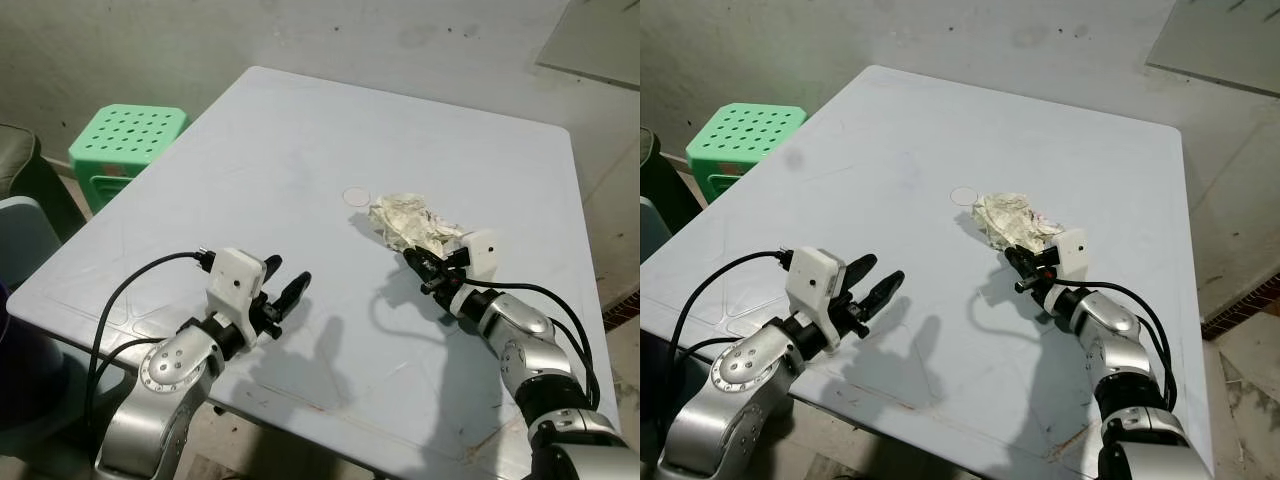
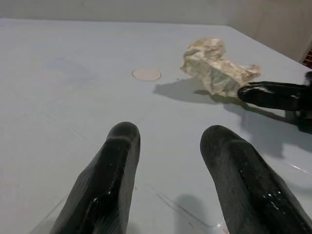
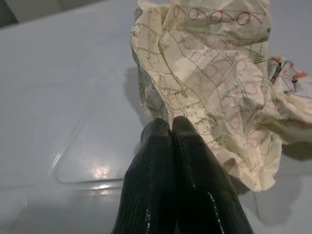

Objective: Picking trash to rubbish bin

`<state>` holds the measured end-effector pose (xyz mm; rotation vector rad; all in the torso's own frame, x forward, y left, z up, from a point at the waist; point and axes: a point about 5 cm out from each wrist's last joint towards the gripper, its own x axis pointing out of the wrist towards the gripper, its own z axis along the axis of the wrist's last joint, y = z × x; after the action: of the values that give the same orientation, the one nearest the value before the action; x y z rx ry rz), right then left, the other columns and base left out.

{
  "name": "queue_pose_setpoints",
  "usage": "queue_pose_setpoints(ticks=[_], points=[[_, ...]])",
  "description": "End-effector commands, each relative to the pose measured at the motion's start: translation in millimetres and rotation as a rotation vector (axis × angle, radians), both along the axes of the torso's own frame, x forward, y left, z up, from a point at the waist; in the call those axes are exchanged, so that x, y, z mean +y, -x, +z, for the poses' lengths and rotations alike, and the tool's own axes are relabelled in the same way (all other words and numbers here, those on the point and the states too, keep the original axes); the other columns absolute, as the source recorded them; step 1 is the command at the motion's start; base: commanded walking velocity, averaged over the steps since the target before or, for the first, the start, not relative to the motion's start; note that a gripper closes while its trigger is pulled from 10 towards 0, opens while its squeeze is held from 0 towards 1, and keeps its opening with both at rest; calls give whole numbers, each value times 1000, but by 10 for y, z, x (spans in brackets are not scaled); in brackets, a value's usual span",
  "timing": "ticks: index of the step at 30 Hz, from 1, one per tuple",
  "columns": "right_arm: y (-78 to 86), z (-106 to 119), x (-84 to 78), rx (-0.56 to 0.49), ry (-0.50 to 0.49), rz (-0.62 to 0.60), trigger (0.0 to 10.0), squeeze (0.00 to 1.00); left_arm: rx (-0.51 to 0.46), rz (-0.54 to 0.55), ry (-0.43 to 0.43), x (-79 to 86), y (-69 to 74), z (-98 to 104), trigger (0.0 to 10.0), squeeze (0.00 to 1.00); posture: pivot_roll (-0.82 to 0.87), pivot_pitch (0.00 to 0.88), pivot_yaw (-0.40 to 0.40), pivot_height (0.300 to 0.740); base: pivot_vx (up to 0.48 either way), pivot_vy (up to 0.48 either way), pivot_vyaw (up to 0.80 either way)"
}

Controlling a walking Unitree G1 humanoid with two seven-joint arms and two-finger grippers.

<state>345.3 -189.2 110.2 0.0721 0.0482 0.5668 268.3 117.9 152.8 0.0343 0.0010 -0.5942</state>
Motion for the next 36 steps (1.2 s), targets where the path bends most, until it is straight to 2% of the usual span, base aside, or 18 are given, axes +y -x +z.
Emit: queue_pose_setpoints(ticks=[1,7,10,11,12,13,14,16,19,22,26,29,33,36], points=[[4,87,-56,-46,-30,-36,0,0,-14,20,-5,21,-51,6,10000,0,27,75,-48,740,0,0,0],[11,192,-97,-104,-55,-85,0,0,-33,41,5,36,-176,29,10000,0,10,42,-44,740,0,0,0],[29,299,-165,-145,-56,-165,0,0,-58,81,8,87,-298,75,10000,0,0,20,-42,740,0,0,0],[32,309,-179,-157,-45,-184,4980,0,-58,88,15,97,-325,82,10000,0,-5,9,-42,740,0,0,0],[33,316,-189,-165,-38,-197,4980,0,-58,93,20,102,-345,85,10000,0,-7,3,-42,740,0,0,0],[40,337,-212,-177,-37,-235,10000,0,-63,115,24,129,-391,104,10000,0,-7,3,-42,740,0,0,0],[40,337,-212,-177,-37,-235,10000,0,-63,115,24,129,-391,104,10000,0,-7,3,-42,740,0,0,0],[55,372,-247,-209,-31,-329,10000,0,-71,182,19,196,-536,109,10000,0,-22,0,-37,740,0,0,0],[78,401,-247,-226,-38,-366,10000,0,-94,211,11,220,-595,129,10000,0,-27,0,-36,740,0,0,0],[139,458,-237,-270,-32,-425,10000,0,-114,245,44,236,-649,161,10000,0,-30,0,-35,740,0,0,0],[220,476,-189,-317,-18,-454,10000,0,-119,272,64,227,-657,140,10000,0,-33,0,-32,740,0,0,0],[258,457,-172,-310,-8,-488,10000,0,-111,290,85,221,-658,118,10000,0,-35,0,-28,740,0,0,0],[387,447,-113,-333,24,-560,10000,0,-111,298,111,212,-610,54,10000,0,-37,0,-30,740,0,0,0],[497,417,-38,-334,29,-570,10000,0,-105,322,127,246,-573,0,10000,0,-39,0,-29,740,0,0,0]])
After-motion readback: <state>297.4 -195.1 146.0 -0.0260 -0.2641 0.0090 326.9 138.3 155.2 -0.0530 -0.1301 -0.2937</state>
